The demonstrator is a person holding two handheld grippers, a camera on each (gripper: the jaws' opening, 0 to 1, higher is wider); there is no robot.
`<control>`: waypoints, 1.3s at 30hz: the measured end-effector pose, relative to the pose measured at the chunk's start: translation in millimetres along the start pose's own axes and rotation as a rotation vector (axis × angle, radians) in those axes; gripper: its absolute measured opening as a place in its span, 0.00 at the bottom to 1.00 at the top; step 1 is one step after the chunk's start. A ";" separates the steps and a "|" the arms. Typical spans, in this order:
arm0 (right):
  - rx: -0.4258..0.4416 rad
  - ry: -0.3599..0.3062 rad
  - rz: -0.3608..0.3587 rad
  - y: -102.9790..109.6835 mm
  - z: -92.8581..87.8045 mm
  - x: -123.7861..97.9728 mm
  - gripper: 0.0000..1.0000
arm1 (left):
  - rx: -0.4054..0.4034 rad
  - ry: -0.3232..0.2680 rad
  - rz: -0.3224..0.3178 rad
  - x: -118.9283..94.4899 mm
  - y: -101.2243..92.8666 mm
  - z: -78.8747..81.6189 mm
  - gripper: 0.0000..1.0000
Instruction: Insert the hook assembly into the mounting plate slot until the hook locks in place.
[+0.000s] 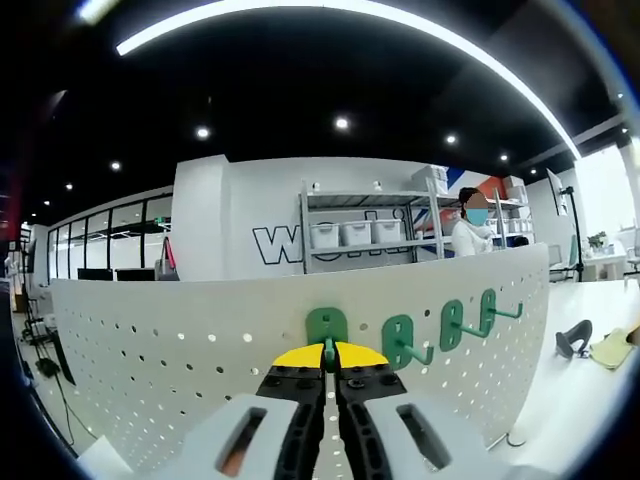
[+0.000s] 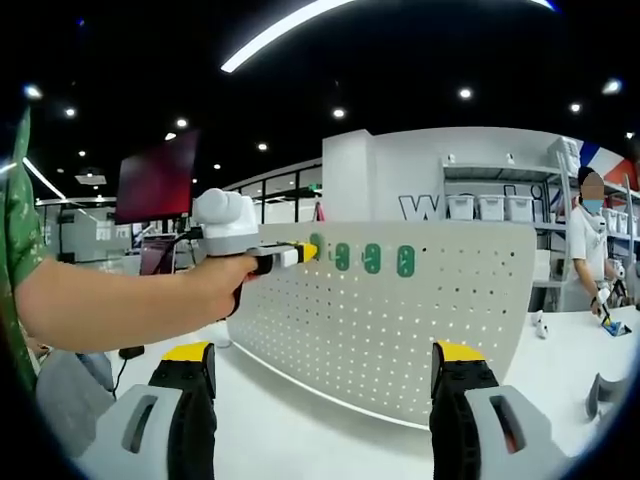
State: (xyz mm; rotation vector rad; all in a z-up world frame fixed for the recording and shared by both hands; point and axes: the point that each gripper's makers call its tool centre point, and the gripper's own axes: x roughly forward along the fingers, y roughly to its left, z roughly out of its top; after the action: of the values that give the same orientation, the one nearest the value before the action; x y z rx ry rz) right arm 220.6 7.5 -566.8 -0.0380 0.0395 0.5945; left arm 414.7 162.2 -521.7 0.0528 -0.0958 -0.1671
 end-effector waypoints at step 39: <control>-0.098 -0.089 0.001 11.5 33.7 -6.2 0.92 | 0.011 0.028 0.008 2.7 0.2 -10.6 0.02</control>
State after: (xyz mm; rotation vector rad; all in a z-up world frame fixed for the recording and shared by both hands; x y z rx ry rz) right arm 209.9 15.1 -533.2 -0.1064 -0.0760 0.5985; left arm 418.5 162.4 -532.0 0.0653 -0.0687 -0.1578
